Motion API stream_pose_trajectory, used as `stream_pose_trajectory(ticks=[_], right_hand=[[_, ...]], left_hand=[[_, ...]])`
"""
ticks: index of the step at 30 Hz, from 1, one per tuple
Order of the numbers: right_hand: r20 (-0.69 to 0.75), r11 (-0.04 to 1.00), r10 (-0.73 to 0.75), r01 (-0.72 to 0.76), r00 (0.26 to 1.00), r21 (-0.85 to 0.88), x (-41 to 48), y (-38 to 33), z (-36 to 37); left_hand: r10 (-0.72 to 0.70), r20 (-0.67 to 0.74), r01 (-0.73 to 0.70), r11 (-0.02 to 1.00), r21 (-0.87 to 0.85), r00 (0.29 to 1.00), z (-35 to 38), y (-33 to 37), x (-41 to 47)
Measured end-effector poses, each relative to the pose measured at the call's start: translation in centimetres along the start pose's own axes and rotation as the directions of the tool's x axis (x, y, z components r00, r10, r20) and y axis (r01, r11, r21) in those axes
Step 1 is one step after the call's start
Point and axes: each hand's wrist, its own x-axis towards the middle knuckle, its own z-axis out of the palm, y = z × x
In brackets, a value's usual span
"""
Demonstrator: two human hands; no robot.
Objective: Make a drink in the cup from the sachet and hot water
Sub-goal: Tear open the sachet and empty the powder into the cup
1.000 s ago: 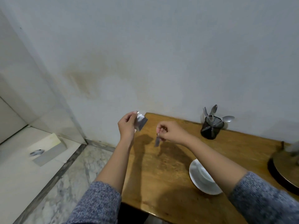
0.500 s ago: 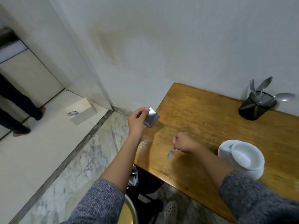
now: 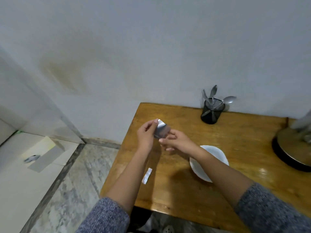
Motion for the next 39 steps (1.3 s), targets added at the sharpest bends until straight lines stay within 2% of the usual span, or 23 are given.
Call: stream_pose_trajectory(ticks=[4,8,10,11,14,17,21,23,27,31,35,39], right_hand=[[-0.277,0.993,-0.083,0.057,0.957,-0.099,-2.7,-0.5,-3.5],[-0.417,0.988,-0.154,0.130,0.896,-0.086,-6.2,0.0,-7.5],[-0.462,0.991,-0.113,0.135,0.879,0.014,-7.7,0.8,-9.4],[-0.479,0.982,-0.076,0.148,0.875,0.115,-8.3,1.2,-10.1],[-0.493,0.893,0.041,0.189,0.869,0.408,-10.0,1.9,-11.4],[-0.477,0.902,0.128,0.098,0.870,0.421,-11.0,3.0,-12.2],[-0.459,0.955,0.190,-0.054,0.868,0.292,-11.8,4.3,-13.0],[-0.448,0.971,0.198,-0.112,0.872,0.211,-12.1,4.5,-13.3],[-0.477,0.973,0.177,-0.227,0.861,-0.048,-12.0,4.4,-13.6],[-0.502,0.878,0.069,-0.292,0.862,-0.380,-11.3,4.3,-13.1],[-0.497,0.764,0.020,-0.334,0.868,-0.552,-10.5,3.5,-12.2],[-0.391,0.566,-0.040,-0.301,0.920,-0.767,-9.8,1.4,-11.1]], left_hand=[[-0.041,0.117,0.049,0.997,-0.062,0.992,5.3,0.0,-1.4],[-0.013,0.269,0.008,1.000,0.019,0.963,8.6,-0.1,-2.6],[-0.019,0.346,0.005,0.999,0.041,0.938,9.6,-0.3,-3.3],[-0.027,0.383,0.008,0.999,0.052,0.923,10.1,-0.5,-3.6],[-0.087,0.501,0.023,0.991,0.133,0.861,11.1,-1.4,-4.4],[-0.164,0.555,0.020,0.966,0.256,0.815,12.0,-2.2,-4.7],[-0.242,0.652,-0.042,0.921,0.387,0.719,13.1,-2.4,-4.7],[-0.260,0.699,-0.118,0.888,0.443,0.666,13.5,-2.5,-4.5],[-0.264,0.745,-0.313,0.784,0.536,0.613,13.5,-3.3,-3.7],[-0.264,0.746,-0.390,0.720,0.574,0.611,13.0,-4.1,-3.3],[-0.236,0.733,-0.461,0.645,0.609,0.638,12.6,-4.5,-3.3],[-0.162,0.709,-0.488,0.620,0.614,0.687,11.4,-4.2,-3.0]])
